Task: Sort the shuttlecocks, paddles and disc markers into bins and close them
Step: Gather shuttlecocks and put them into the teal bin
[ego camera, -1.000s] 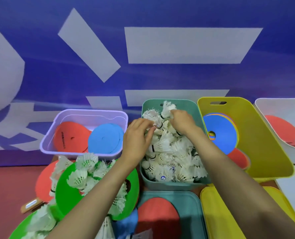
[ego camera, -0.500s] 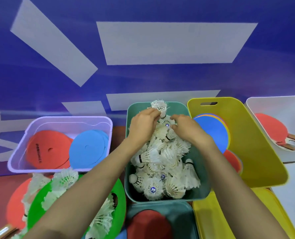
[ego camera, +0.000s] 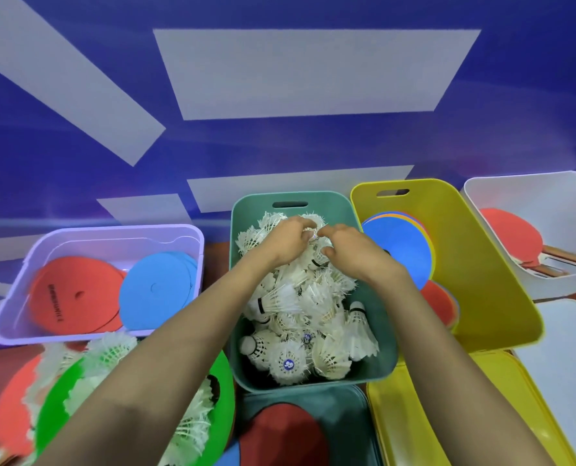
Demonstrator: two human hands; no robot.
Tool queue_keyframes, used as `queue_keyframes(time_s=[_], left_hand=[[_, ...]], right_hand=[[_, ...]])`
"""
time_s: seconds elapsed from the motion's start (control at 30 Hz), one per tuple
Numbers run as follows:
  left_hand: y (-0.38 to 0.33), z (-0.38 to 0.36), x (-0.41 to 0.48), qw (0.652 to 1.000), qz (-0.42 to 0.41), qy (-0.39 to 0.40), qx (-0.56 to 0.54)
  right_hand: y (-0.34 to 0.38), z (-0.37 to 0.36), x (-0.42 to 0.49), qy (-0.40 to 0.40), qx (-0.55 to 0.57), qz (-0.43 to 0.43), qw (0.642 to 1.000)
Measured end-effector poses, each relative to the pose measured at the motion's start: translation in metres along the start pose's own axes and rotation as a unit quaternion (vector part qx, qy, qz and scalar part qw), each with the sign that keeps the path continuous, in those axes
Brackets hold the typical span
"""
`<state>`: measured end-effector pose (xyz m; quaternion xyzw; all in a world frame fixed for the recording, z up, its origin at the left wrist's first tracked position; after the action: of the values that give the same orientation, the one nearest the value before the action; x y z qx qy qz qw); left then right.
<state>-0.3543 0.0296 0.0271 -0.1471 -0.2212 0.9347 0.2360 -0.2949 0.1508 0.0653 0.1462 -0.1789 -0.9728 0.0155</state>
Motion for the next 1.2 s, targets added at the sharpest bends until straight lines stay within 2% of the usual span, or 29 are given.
queue_keyframes(time_s=[0.23, 0.33, 0.43, 0.5, 0.57, 0.63, 0.7, 0.77, 0.83, 0.93, 1.03, 1.13, 1.2], left_hand=[[0.014, 0.018, -0.133, 0.992, -0.014, -0.121, -0.015], [0.031, 0.016, -0.209, 0.98, -0.01, -0.195, -0.036], [0.055, 0.009, -0.273, 0.964, 0.025, -0.254, -0.07], [0.072, -0.001, -0.303, 0.963, 0.062, -0.252, -0.069], [0.087, -0.016, -0.324, 0.97, 0.088, -0.223, -0.034], [0.095, -0.035, -0.339, 0.975, 0.117, -0.189, -0.013], [0.096, -0.053, -0.347, 0.975, 0.151, -0.161, -0.008], [0.09, -0.07, -0.351, 0.977, 0.168, -0.13, 0.011], [0.085, -0.084, -0.352, 0.979, 0.173, -0.105, 0.016], [0.083, -0.1, -0.35, 0.979, 0.193, -0.056, 0.036], [0.082, -0.109, -0.351, 0.974, 0.213, -0.037, 0.073], [0.086, -0.115, -0.348, 0.976, 0.184, -0.035, 0.111], [0.092, -0.116, -0.346, 0.978, 0.18, -0.049, 0.096]], right_hand=[[0.029, -0.021, -0.036, -0.002, -0.021, 0.049, 0.999], [0.054, -0.04, -0.07, -0.053, -0.023, 0.135, 0.989], [0.088, -0.064, -0.112, -0.155, 0.027, 0.257, 0.954], [0.111, -0.082, -0.14, -0.192, 0.08, 0.313, 0.927], [0.13, -0.104, -0.164, -0.177, 0.111, 0.352, 0.912], [0.141, -0.13, -0.182, -0.148, 0.116, 0.363, 0.912], [0.144, -0.152, -0.197, -0.118, 0.09, 0.321, 0.936], [0.14, -0.166, -0.208, -0.094, 0.078, 0.204, 0.971], [0.13, -0.177, -0.212, -0.031, 0.052, 0.068, 0.996], [0.11, -0.204, -0.213, 0.088, 0.02, -0.054, 0.994], [0.099, -0.228, -0.219, 0.143, 0.04, -0.105, 0.983], [0.098, -0.235, -0.224, 0.116, 0.063, -0.104, 0.986], [0.098, -0.235, -0.227, 0.087, 0.093, -0.101, 0.987]])
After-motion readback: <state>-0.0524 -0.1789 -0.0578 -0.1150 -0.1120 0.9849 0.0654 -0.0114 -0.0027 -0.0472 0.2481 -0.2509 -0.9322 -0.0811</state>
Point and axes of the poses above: each hand's wrist, its own x-axis towards the middle knuckle, its own z-axis out of the back of the hand, y = z × x, the point moved 2 cm from there along x, towards the middle knuckle, and after that the axes turned 6 degrees about x, right-handed, at the moved point
